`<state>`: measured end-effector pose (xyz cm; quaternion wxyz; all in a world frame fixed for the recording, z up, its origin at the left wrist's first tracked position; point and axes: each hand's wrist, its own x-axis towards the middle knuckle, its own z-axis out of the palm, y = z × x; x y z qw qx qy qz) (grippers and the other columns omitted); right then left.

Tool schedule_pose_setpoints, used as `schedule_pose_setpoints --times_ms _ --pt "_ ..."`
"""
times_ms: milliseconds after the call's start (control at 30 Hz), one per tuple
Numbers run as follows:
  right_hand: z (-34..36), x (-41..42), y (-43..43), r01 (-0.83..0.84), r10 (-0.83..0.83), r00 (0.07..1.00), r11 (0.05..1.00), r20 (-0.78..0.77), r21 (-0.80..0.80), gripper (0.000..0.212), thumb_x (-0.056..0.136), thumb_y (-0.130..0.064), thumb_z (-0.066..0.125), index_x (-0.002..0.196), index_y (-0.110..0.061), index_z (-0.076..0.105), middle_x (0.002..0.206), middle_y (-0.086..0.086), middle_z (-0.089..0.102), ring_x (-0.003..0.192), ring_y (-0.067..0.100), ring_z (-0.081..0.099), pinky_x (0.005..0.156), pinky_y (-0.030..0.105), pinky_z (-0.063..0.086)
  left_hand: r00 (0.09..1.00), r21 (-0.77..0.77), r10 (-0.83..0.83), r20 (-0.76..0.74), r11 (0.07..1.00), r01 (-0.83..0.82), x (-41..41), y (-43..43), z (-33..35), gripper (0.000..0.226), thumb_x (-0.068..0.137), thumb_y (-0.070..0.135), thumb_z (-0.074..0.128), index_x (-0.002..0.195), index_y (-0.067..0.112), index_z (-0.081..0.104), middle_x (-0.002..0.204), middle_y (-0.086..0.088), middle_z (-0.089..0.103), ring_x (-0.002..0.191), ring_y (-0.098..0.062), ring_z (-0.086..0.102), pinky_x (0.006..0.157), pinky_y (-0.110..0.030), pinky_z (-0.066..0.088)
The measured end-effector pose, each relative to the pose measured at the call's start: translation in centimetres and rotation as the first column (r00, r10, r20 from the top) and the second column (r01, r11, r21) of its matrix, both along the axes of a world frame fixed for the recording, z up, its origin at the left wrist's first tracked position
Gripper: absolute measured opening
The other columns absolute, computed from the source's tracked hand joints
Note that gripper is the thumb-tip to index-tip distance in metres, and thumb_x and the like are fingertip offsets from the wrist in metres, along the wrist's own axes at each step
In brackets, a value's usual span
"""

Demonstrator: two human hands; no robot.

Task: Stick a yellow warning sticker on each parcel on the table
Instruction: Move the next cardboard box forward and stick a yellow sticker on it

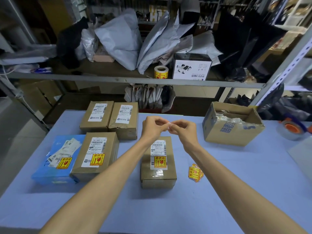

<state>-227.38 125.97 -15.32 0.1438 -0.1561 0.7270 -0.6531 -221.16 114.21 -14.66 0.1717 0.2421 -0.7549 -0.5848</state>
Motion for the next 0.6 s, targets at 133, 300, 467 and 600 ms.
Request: schedule_pose_setpoints --times_ms 133,300,467,600 --pt "0.2 -1.9 1.8 0.039 -0.039 0.999 0.998 -0.002 0.040 0.003 0.082 -0.005 0.072 0.084 -0.003 0.072 0.077 0.013 0.072 0.069 0.021 0.072 0.060 0.022 0.058 0.998 0.022 -0.067 -0.002 0.998 0.067 -1.7 1.3 0.0 0.017 0.077 0.018 0.079 0.089 0.010 0.071 0.078 -0.009 0.073 0.074 -0.019 0.072 0.078 -0.033 0.060" --pt "0.6 -5.5 5.4 0.115 -0.107 0.992 0.987 -0.072 0.113 0.006 0.082 -0.005 0.072 0.085 0.001 0.071 0.075 0.012 0.071 0.065 0.019 0.071 0.061 0.025 0.059 0.972 -0.148 -0.232 0.027 0.961 0.234 -6.2 4.0 0.5 0.007 0.081 0.016 0.074 0.086 0.012 0.073 0.084 -0.003 0.073 0.080 -0.014 0.069 0.078 -0.031 0.058" --pt "1.5 -10.8 8.5 0.173 -0.153 0.982 0.965 -0.111 0.199 0.004 0.078 0.000 0.072 0.078 -0.004 0.071 0.068 0.009 0.069 0.059 0.017 0.067 0.057 0.024 0.055 0.921 -0.445 -0.334 0.203 0.806 0.390 -11.9 5.3 1.2 0.019 0.077 0.023 0.072 0.096 0.021 0.073 0.091 0.002 0.073 0.080 -0.011 0.067 0.078 -0.033 0.057" --pt "1.9 -15.9 9.6 0.274 -0.203 0.951 0.903 -0.233 0.331 0.005 0.074 -0.008 0.077 0.077 -0.011 0.074 0.071 0.004 0.071 0.068 0.017 0.069 0.066 0.030 0.057 0.861 -0.607 -0.312 0.402 0.613 0.506 -15.9 5.2 2.3 0.027 0.079 0.026 0.072 0.105 0.021 0.068 0.106 -0.001 0.070 0.094 -0.019 0.065 0.083 -0.036 0.054"
